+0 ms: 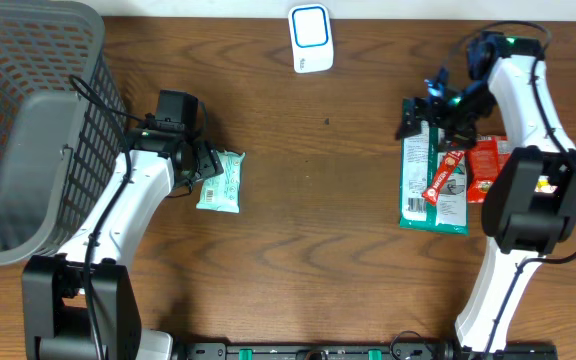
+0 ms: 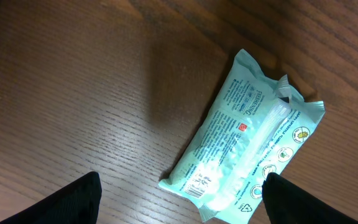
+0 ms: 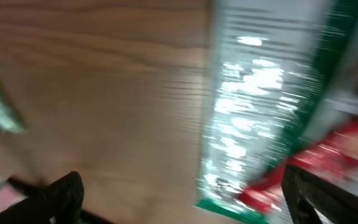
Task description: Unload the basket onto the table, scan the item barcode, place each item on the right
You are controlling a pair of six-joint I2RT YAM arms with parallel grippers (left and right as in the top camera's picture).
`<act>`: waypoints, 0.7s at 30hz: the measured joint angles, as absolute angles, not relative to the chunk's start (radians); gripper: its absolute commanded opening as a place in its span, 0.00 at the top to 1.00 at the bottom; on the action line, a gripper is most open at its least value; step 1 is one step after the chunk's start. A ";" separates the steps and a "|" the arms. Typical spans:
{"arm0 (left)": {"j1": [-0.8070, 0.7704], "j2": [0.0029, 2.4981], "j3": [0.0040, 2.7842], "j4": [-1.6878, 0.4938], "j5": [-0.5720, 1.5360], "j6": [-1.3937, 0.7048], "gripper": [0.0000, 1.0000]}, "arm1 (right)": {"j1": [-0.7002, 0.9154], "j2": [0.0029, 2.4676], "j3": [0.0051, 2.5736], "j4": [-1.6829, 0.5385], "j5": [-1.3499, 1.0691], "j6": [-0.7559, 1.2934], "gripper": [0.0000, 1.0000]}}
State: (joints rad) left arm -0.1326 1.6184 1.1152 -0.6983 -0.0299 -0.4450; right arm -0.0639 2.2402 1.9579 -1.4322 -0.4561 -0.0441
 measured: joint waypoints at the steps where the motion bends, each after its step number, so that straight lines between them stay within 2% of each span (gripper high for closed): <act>1: -0.133 1.618 1.115 -0.698 -0.030 -0.445 0.16 | -0.049 2.240 1.958 -1.421 -0.476 -0.050 0.06; 3: -0.133 1.618 1.115 -0.698 -0.030 -0.445 0.16 | -0.015 2.240 1.958 -1.398 -0.506 -0.059 0.06; 4: -0.133 1.618 1.115 -0.698 -0.030 -0.445 0.02 | 0.003 2.240 1.958 -1.387 -0.516 -0.059 0.06; 11: -0.133 1.618 1.117 -0.629 -0.030 -0.445 0.01 | 0.149 2.240 1.922 -1.343 -0.546 -0.059 0.06; 12: -0.133 1.618 1.117 -0.624 -0.030 -0.445 0.14 | 0.171 2.240 1.912 -1.333 -0.542 -0.059 0.07; 13: -0.133 1.618 1.117 -0.620 -0.030 -0.448 0.35 | 0.185 2.240 1.905 -1.325 -0.538 -0.059 0.06; 14: -0.133 1.618 1.117 -0.619 -0.031 -0.447 0.51 | 0.205 2.240 1.894 -1.309 -0.530 -0.058 0.06; 15: -0.133 1.618 1.117 -0.620 -0.030 -0.446 0.74 | 0.218 2.240 1.885 -1.293 -0.525 -0.055 0.07; 17: -0.133 1.618 1.117 -0.621 -0.030 -0.445 0.87 | 0.235 2.240 1.871 -1.266 -0.519 -0.047 0.06; 21: -0.133 1.618 1.096 -0.569 -0.030 -0.445 0.87 | 0.247 2.240 1.855 -1.222 -0.510 -0.028 0.06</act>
